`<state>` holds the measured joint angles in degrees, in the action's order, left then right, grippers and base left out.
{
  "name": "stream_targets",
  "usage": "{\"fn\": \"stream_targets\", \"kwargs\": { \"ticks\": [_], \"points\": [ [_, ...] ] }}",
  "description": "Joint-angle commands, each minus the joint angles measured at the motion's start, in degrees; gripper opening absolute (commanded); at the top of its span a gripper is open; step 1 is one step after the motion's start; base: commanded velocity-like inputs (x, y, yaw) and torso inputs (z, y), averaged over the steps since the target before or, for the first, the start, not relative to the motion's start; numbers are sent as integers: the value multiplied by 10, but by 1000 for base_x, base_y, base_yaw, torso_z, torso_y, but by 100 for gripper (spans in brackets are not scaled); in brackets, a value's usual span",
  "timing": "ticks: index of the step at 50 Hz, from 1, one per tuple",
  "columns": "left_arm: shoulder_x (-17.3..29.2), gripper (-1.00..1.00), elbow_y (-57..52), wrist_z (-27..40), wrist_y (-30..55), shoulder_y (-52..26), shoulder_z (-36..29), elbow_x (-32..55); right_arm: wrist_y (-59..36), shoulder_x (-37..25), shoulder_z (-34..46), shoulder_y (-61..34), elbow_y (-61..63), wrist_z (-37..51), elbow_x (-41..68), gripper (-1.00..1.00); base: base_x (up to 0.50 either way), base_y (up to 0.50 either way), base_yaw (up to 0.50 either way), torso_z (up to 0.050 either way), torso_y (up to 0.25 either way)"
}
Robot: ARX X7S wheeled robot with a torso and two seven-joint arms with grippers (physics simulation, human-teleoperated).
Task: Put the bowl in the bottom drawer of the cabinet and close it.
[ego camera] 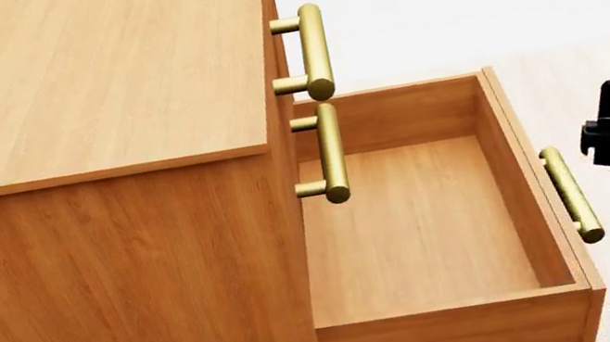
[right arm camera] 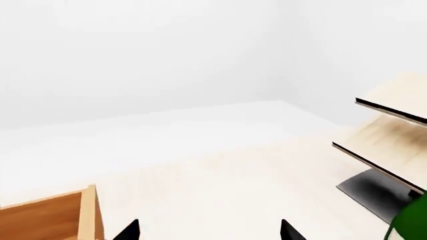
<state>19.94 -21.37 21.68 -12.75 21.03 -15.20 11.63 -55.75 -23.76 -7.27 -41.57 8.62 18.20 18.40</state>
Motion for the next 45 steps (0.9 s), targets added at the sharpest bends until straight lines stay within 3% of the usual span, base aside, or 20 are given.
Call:
{"fn": "stream_targets", "kwargs": {
  "ticks": [1, 25, 27, 31, 37, 40, 44, 45],
  "points": [
    [1, 100, 6, 0, -8, -1, -2, 0, 2, 2, -36, -2, -2, 34, -9, 100, 0, 0, 0, 0, 0],
    [-3, 100, 39, 1, -39, -3, -8, -10, -2, 3, -91, -6, -18, 94, -29, 100, 0, 0, 0, 0, 0],
    [4, 100, 7, 7, -12, -1, -6, -5, -3, 4, -96, -6, -22, 101, -32, 100, 0, 0, 0, 0, 0],
    [-7, 100, 63, -2, -59, -6, -10, -13, -3, 6, -109, -7, -29, 112, -34, 100, 0, 0, 0, 0, 0],
    [5, 100, 9, 9, -15, -1, -6, -5, -1, 9, -123, -8, -38, 132, -43, 100, 0, 0, 0, 0, 0],
    [-5, 100, 59, 0, -58, -6, -11, -11, 3, 9, -126, -4, -42, 135, -45, 100, 0, 0, 0, 0, 0],
    [7, 100, 9, 10, -15, -2, -7, -4, 7, 8, -130, -1, -49, 140, -49, 100, 0, 0, 0, 0, 0],
    [1, 100, 36, 5, -38, -4, -9, -7, 8, 7, -130, -1, -51, 141, -50, 100, 0, 0, 0, 0, 0]
  ]
}}
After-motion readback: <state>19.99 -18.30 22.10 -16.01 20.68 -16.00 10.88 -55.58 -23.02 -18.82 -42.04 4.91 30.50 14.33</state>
